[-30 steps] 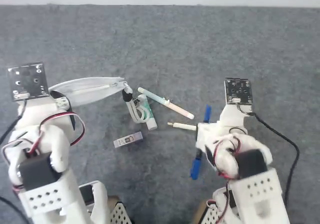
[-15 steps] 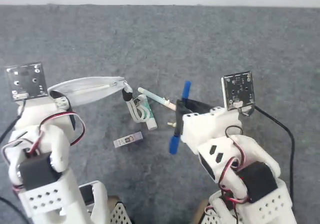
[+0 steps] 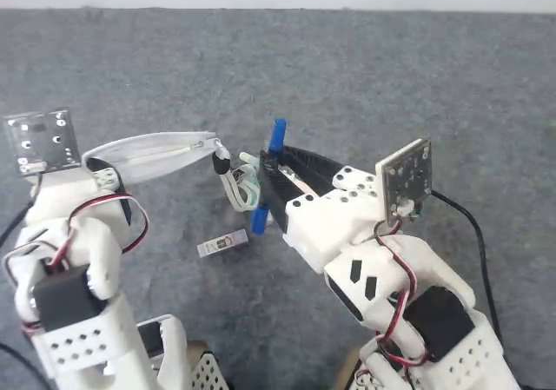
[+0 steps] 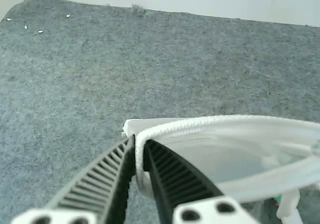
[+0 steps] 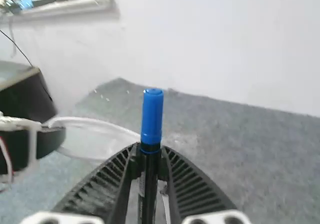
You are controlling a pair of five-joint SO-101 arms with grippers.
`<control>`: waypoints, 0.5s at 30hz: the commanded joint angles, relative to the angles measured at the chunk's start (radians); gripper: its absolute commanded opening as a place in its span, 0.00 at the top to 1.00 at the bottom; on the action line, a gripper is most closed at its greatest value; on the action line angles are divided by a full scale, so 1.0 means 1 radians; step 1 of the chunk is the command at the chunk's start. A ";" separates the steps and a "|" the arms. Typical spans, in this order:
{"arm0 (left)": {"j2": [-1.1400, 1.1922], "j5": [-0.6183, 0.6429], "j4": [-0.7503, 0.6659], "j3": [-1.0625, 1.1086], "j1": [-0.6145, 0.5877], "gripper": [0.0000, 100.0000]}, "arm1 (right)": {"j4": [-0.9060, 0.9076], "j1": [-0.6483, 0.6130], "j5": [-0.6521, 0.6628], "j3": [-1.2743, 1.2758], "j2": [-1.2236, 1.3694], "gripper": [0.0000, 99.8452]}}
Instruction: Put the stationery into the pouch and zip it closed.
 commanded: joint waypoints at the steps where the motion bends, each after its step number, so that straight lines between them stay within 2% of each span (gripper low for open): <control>1: 0.014 0.015 -0.018 -0.002 0.008 0.99 | -0.105 -0.016 0.014 -0.060 -0.010 0.99; 7: 0.015 0.015 -0.018 0.002 0.095 0.99 | -0.257 -0.016 0.014 -0.058 -0.010 0.99; 15: 0.015 0.015 -0.018 -0.001 0.101 0.99 | -0.423 -0.016 0.006 -0.043 -0.001 0.99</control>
